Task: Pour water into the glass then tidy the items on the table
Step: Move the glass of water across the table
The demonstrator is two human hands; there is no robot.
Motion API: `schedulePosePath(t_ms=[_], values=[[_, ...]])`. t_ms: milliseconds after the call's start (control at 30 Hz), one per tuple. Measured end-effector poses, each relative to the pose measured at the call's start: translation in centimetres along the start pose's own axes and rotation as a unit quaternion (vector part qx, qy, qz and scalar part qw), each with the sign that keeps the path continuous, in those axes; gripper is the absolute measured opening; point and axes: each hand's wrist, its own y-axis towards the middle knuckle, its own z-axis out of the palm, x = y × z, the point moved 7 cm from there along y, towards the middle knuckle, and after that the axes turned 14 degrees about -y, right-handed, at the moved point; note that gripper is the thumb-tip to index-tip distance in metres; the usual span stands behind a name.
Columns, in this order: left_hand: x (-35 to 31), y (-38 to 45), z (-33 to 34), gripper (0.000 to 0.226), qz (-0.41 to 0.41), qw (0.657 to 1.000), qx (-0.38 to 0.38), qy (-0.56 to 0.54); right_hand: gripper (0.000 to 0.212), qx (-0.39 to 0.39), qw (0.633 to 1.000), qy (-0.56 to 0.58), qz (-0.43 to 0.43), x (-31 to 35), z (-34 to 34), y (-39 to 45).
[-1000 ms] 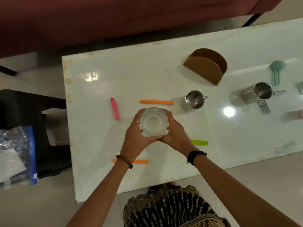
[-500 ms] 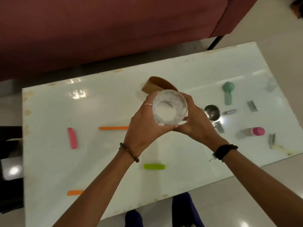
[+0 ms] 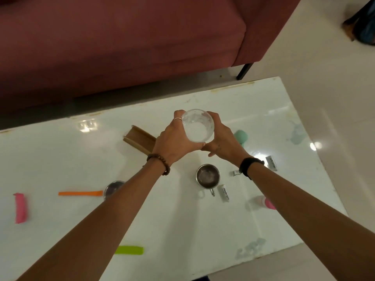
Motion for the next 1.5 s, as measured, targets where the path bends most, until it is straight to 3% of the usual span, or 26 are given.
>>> schedulePosePath(t_ms=[367,667,833,967,1067,1133,1267,1500], values=[[2.7,3.3,2.4,0.086,-0.07,0.997,-0.015,0.006,0.077,0.031,0.999,0.022,0.002,-3.9,1.6,3.4],[3.2,3.4,2.3,0.086,-0.074,0.997,-0.012,0.005,0.081,0.044,0.998,0.036,0.021,-4.1,2.7,3.7],[3.0,3.3,3.2,0.091,-0.093,0.995,-0.001,-0.044,0.088,0.032,0.997,0.049,0.058,-3.9,2.9,3.1],[1.2,1.1,2.6,0.094,-0.089,0.995,-0.045,-0.031,0.097,-0.011,0.986,-0.083,0.144,-3.1,1.8,0.5],[-0.9,-3.0,0.0,0.065,-0.014,0.989,-0.139,-0.044,0.078,-0.116,0.962,-0.228,0.101,0.7,0.3,-3.2],[-1.2,-6.5,-2.1,0.038,0.013,0.982,-0.169,-0.08,0.06,-0.144,0.973,-0.177,0.044,4.3,0.8,-5.6],[1.2,-14.2,-8.1,0.011,0.052,0.97,-0.228,-0.071,0.052,-0.046,0.994,-0.092,-0.033,12.7,7.0,-9.0],[13.1,-29.7,-25.3,0.023,0.014,0.936,-0.35,0.027,0.038,0.082,0.967,-0.132,-0.202,29.4,25.7,-12.1]])
